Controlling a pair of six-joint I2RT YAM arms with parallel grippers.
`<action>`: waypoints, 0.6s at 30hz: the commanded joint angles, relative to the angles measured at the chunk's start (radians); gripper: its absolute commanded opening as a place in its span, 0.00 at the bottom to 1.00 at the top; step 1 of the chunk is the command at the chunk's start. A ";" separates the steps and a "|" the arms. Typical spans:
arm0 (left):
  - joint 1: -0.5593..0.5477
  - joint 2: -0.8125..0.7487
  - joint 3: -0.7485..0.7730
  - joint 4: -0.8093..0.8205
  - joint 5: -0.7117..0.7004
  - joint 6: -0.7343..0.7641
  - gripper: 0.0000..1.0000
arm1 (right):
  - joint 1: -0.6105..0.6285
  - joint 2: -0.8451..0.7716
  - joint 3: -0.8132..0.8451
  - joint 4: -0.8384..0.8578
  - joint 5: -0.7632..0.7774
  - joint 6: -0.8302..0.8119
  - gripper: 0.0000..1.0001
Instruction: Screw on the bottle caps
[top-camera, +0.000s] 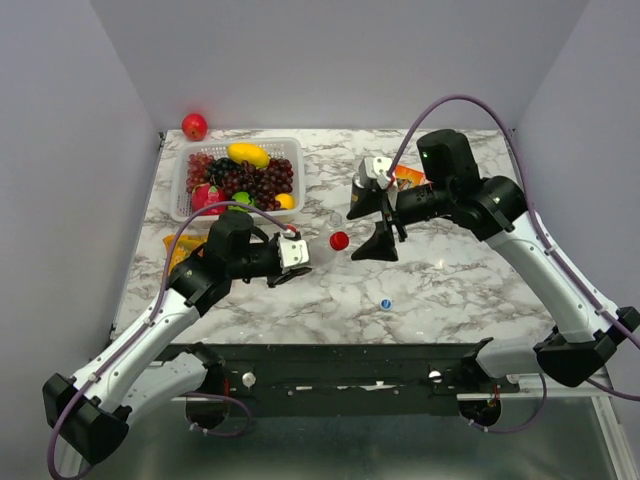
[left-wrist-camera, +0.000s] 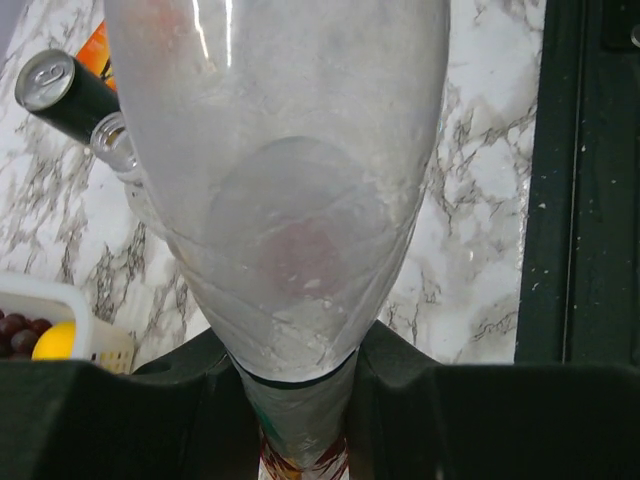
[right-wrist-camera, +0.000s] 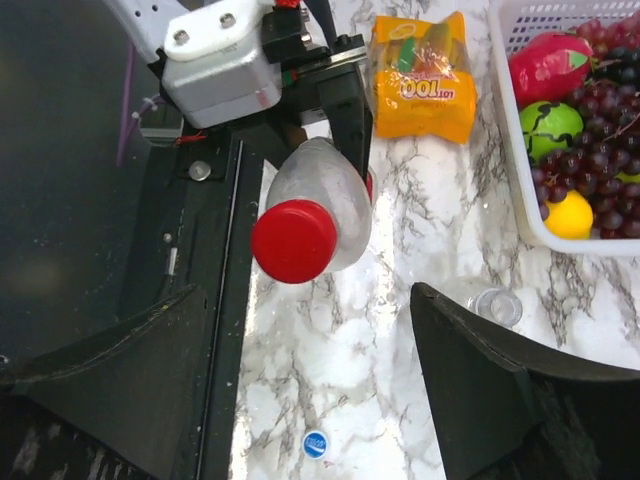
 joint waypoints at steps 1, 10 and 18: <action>0.001 0.017 0.047 0.027 0.131 -0.060 0.00 | 0.014 0.010 -0.020 0.159 -0.020 0.015 0.88; 0.001 0.045 0.058 0.106 0.141 -0.145 0.00 | 0.017 0.039 -0.013 0.286 -0.076 0.214 0.73; 0.001 0.054 0.053 0.172 0.144 -0.200 0.00 | 0.017 0.044 -0.072 0.371 -0.127 0.358 0.49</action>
